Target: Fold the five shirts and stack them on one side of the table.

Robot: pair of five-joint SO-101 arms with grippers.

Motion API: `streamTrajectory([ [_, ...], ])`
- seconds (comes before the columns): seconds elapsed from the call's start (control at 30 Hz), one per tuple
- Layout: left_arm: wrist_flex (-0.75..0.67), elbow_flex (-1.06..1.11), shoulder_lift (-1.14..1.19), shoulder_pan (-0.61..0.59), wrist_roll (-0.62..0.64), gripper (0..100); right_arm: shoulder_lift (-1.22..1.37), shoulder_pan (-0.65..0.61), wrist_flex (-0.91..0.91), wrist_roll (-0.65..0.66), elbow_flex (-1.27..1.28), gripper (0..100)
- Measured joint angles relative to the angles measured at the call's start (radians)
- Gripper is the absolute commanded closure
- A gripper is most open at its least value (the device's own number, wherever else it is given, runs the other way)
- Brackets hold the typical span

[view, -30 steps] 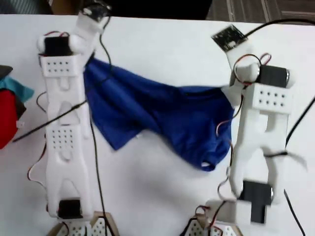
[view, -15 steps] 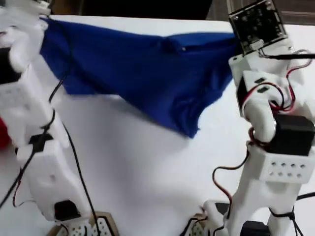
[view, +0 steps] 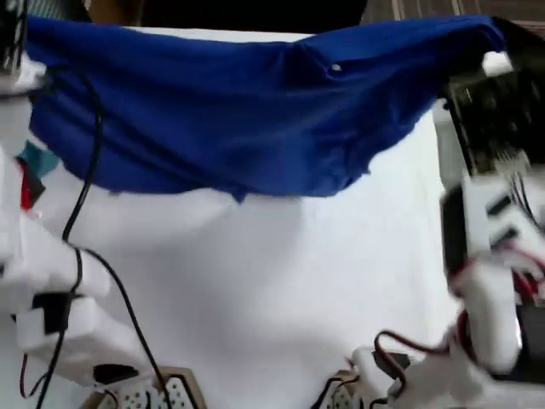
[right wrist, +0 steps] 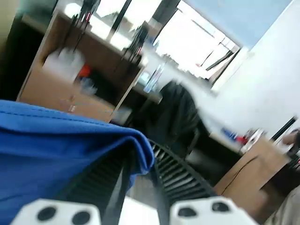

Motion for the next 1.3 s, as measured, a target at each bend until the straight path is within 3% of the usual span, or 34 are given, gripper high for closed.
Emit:
streamTrajectory([
  [0.2,0.000,0.057,-0.058,-0.052,0.000,97,-0.020,0.000,0.009,0.000,-0.149,97.8],
  [0.7,0.000,0.655,-0.060,-0.057,0.069,97,-0.015,0.000,0.009,0.000,-0.061,97.8],
  [1.03,0.000,0.749,-0.052,-0.058,0.054,97,0.014,0.003,0.038,0.000,-0.061,97.8],
  [1.3,-0.037,0.957,0.048,0.114,0.052,97,0.021,0.003,0.038,0.000,-0.040,97.8],
])
